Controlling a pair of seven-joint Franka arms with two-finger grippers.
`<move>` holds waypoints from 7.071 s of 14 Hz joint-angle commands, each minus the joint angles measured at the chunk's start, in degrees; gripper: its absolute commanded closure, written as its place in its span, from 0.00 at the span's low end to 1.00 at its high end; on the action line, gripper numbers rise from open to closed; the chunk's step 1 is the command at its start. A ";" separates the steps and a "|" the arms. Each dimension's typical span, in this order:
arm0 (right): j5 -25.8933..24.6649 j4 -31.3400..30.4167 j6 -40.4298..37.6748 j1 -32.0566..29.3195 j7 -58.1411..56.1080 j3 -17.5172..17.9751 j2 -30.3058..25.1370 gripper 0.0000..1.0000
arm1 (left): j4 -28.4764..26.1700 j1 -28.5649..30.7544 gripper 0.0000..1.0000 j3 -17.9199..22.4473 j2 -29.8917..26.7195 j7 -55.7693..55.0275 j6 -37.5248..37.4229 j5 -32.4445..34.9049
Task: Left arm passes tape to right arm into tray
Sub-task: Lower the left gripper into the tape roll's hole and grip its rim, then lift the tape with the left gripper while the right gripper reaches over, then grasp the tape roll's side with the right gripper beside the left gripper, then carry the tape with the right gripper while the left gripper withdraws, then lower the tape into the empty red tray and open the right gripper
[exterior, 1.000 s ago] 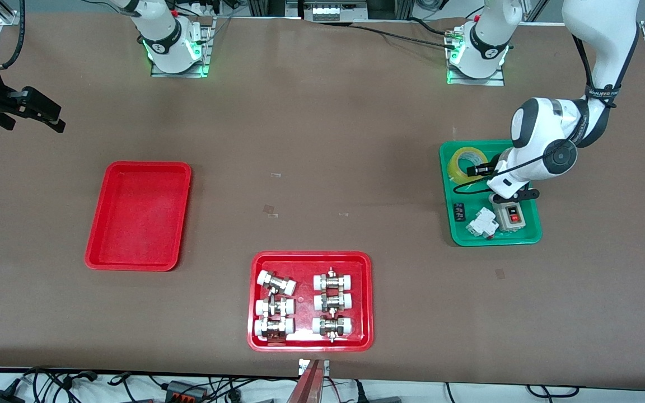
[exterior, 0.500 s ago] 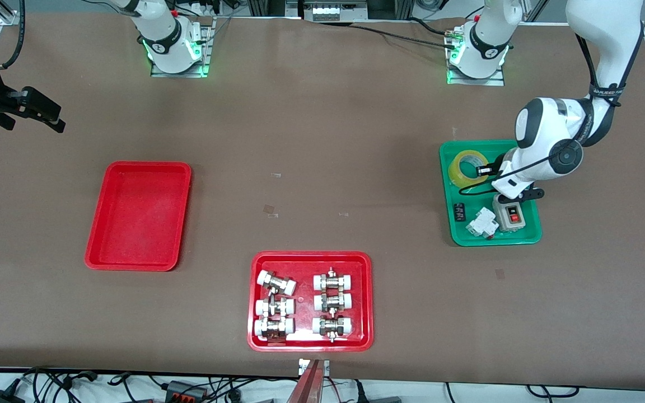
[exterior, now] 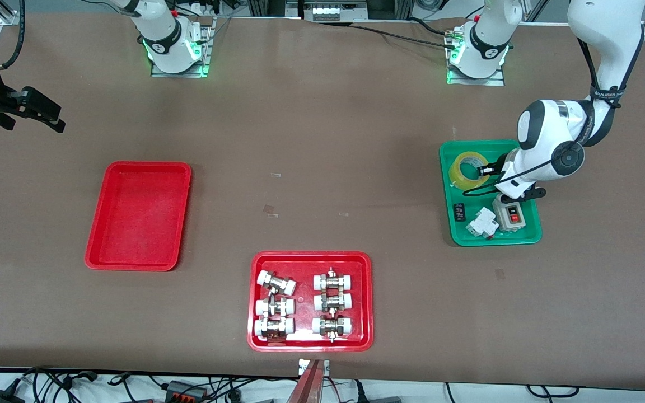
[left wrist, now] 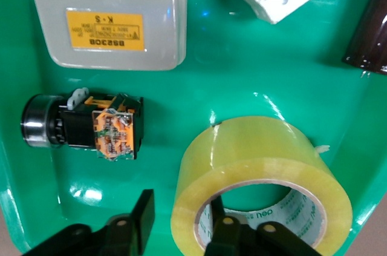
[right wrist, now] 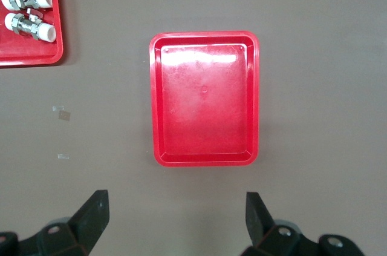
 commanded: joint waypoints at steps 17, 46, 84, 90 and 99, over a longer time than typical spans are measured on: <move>-0.17 0.89 -1.05 0.28 1.10 0.06 0.48 0.00 | 38.31 -3.03 1.00 -6.04 -10.54 -4.24 -39.53 -11.81; 53.70 3.26 11.94 4.67 -25.59 0.06 19.54 0.00 | 56.52 -37.93 0.98 -8.77 23.85 -87.33 33.34 -53.89; 55.13 8.89 13.41 2.50 -31.32 -0.55 30.98 1.00 | 55.91 -23.02 0.00 -4.63 15.08 -81.29 6.51 -20.38; 45.38 4.06 1.68 -12.88 -50.98 -0.55 35.01 1.00 | 57.39 -11.58 0.00 -4.73 9.10 -44.67 -24.35 -19.38; 39.32 2.21 2.19 -20.29 -69.64 -0.55 44.08 0.91 | 49.88 -3.31 0.00 -4.64 -2.67 -11.13 -50.09 5.76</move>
